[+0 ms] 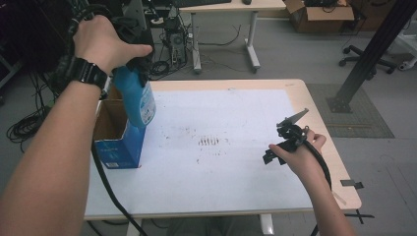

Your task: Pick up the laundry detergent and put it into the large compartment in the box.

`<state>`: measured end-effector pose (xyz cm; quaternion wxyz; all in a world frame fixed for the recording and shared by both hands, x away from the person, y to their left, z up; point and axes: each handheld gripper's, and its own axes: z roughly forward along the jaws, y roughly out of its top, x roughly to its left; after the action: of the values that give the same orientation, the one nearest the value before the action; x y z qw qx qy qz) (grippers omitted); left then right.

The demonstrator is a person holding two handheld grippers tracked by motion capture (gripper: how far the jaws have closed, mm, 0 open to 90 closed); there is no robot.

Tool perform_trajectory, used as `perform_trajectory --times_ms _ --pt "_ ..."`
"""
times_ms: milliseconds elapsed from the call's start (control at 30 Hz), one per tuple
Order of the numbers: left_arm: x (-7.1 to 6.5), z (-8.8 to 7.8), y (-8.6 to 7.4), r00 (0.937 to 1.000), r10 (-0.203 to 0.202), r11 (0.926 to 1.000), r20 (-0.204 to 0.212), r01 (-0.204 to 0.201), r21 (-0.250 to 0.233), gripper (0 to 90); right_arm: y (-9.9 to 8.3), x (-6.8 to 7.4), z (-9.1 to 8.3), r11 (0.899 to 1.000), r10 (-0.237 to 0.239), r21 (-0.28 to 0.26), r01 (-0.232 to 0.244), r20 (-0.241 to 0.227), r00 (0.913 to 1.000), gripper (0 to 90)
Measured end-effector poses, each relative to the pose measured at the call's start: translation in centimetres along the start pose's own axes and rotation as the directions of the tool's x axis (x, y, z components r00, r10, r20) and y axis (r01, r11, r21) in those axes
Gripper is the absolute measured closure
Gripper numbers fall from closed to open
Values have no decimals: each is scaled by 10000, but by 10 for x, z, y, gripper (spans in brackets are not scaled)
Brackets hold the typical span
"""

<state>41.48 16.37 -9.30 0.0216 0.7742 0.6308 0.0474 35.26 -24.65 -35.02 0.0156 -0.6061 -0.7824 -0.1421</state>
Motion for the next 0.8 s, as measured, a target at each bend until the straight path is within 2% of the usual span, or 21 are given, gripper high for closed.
perform_trajectory --times_ms 233,467,800 --pt "29 -2 -4 9979 -629 9980 -140 630 21 373 -1 -6 -5 9999 129 -58 -129 60 9999 61" --pt "53 2 -8 9939 -1081 9941 -227 1082 11 374 0 -9 0 9998 193 47 -193 64 9998 61" --pt "77 14 -11 9863 -1634 9865 -220 1636 67 374 -1 -11 3 9997 218 94 -218 13 9998 62"
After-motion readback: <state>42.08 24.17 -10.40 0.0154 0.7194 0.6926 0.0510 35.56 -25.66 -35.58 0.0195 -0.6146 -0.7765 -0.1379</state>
